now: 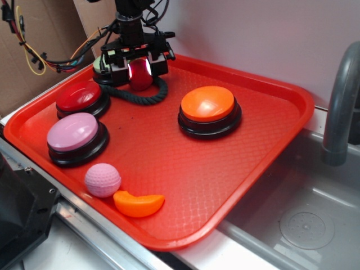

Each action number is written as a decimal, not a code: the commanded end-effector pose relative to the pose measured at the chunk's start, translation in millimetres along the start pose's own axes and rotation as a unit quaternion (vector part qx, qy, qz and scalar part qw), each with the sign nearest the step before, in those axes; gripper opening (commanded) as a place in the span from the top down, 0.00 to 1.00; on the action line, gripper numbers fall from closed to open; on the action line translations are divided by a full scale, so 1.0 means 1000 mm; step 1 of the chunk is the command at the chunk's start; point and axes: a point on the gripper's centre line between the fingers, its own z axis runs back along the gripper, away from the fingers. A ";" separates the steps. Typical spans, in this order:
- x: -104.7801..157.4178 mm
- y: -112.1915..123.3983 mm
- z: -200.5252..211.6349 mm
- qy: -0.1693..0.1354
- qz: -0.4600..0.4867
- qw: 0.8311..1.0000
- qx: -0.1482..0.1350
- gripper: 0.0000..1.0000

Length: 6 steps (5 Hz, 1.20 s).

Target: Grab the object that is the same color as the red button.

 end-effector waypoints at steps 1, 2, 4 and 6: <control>0.006 0.012 0.035 0.005 -0.021 1.000 -0.012 1.00; -0.003 0.020 0.058 0.022 -0.059 0.998 0.014 1.00; -0.038 0.021 0.090 0.042 -0.207 0.977 0.034 1.00; -0.098 0.035 0.107 0.056 -0.408 0.911 0.036 1.00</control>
